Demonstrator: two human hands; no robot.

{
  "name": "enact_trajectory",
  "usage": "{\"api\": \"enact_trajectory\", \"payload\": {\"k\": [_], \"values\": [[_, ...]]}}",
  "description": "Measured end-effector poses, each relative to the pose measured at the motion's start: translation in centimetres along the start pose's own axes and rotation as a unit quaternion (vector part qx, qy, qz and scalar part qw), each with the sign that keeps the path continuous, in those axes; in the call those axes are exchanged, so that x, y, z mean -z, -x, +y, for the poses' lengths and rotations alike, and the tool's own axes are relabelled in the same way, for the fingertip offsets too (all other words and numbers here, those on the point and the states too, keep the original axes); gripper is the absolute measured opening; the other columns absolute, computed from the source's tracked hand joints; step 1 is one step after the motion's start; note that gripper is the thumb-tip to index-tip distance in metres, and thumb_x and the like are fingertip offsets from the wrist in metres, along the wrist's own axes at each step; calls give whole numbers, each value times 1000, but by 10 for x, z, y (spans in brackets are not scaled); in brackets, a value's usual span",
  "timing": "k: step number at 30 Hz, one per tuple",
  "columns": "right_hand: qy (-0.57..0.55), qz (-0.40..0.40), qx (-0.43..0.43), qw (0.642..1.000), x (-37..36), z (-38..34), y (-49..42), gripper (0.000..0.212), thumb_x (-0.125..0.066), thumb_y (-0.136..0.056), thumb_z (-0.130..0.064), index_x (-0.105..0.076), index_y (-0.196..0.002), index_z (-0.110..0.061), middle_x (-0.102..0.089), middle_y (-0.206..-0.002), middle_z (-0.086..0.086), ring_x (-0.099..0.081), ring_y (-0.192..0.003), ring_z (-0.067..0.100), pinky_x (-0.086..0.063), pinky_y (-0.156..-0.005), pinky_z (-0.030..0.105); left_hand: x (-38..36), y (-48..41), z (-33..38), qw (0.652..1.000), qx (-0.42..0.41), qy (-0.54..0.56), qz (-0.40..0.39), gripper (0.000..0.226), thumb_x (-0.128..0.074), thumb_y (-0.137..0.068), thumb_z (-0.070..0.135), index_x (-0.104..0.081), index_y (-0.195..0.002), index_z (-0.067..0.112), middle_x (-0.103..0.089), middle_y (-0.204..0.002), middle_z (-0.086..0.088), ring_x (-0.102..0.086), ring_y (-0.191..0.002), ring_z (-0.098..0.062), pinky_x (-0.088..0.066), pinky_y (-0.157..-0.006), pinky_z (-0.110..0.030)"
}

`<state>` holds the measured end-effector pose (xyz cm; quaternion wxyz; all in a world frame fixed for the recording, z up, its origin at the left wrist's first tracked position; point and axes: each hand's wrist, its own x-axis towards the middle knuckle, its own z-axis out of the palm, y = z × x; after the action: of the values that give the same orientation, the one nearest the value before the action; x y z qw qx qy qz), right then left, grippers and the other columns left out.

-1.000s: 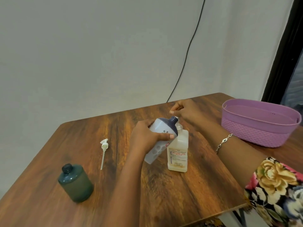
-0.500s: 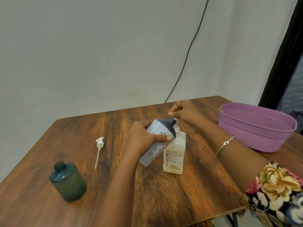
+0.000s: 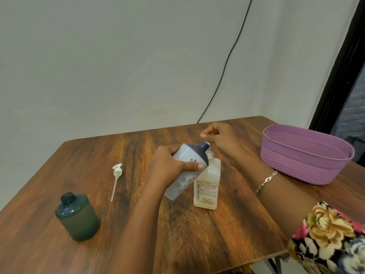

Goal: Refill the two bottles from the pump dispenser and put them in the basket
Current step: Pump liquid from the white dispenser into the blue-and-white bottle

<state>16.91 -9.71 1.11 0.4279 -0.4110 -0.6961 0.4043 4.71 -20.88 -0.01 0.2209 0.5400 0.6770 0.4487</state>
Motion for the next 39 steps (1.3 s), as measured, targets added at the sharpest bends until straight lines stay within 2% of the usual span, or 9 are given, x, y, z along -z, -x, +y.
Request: {"api": "enact_trajectory", "payload": {"k": [2, 5, 10, 15, 19, 25, 31, 33, 39], "values": [[-1, -26, -10, 1000, 2, -3, -1, 17, -63, -84, -4, -58, -72, -15, -57, -76, -1, -54, -74, 11, -47, -71, 24, 2, -1, 1, 1000, 1, -7, 8, 39, -84, -58, 35, -65, -89, 21, -66, -81, 4, -63, -75, -15, -52, -66, -31], [-2, -14, -1, 1000, -1, 4, 2, 18, -63, -84, -4, -58, -70, -15, -56, -74, -3, -52, -70, 8, -45, -66, 21, -2, -1, -4, 1000, 6, -12, -2, 35, -83, -58, 36, -63, -84, 24, -66, -79, 4, -64, -73, -15, -54, -67, -33], [6, 6, 4, 1000, -4, 15, 3, 21, -62, -85, -7, -56, -69, -18, -54, -72, -5, -51, -69, 7, -44, -66, 21, -9, -1, -8, 1000, 5, -13, -4, 41, -82, -60, 37, -66, -94, 19, -68, -84, 1, -64, -76, -15, -54, -67, -32], [-35, 16, -23, 999, -1, 3, 1, 18, -61, -86, -6, -57, -71, -16, -57, -75, -2, -55, -76, 13, -50, -76, 31, -4, -1, -2, 1000, -2, -3, 1, 47, -83, -60, 35, -68, -100, 17, -68, -85, 1, -65, -76, -16, -53, -64, -28], [-6, 11, -14, 1000, -1, -1, 1, 17, -60, -87, -6, -57, -73, -16, -57, -77, -3, -54, -72, 7, -45, -63, 19, 0, -5, -1, 1000, -5, -7, 7, 51, -84, -57, 35, -68, -102, 16, -69, -87, 0, -65, -77, -17, -56, -70, -34], [19, 7, -12, 1000, -9, 11, 3, 23, -59, -88, -9, -53, -69, -20, -53, -75, -7, -49, -69, 4, -37, -58, 17, -7, -2, -10, 1000, 2, -22, 3, 52, -82, -59, 37, -65, -104, 19, -66, -88, 4, -62, -79, -13, -53, -70, -30], [-36, -34, -53, 997, 1, -3, 2, 20, -61, -86, -4, -56, -70, -15, -54, -73, -2, -48, -64, 7, -36, -55, 18, -3, 1, -2, 1000, 5, -4, 5, 49, -83, -58, 35, -68, -100, 16, -68, -87, 0, -65, -80, -19, -56, -72, -38], [-35, -53, -67, 996, 6, -11, 0, 19, -61, -86, -2, -57, -71, -13, -56, -71, -1, -47, -61, 6, -34, -52, 17, 0, -1, 2, 1000, 0, -13, 12, 48, -83, -58, 35, -67, -100, 16, -68, -88, 0, -64, -79, -18, -55, -71, -36], [-19, -33, -48, 998, -1, 7, 3, 17, -63, -85, -6, -58, -72, -15, -58, -74, -2, -53, -67, 9, -40, -57, 18, -5, 1, -6, 1000, 0, -25, -6, 36, -81, -61, 35, -64, -91, 24, -66, -81, 4, -62, -73, -13, -48, -61, -25]]}}
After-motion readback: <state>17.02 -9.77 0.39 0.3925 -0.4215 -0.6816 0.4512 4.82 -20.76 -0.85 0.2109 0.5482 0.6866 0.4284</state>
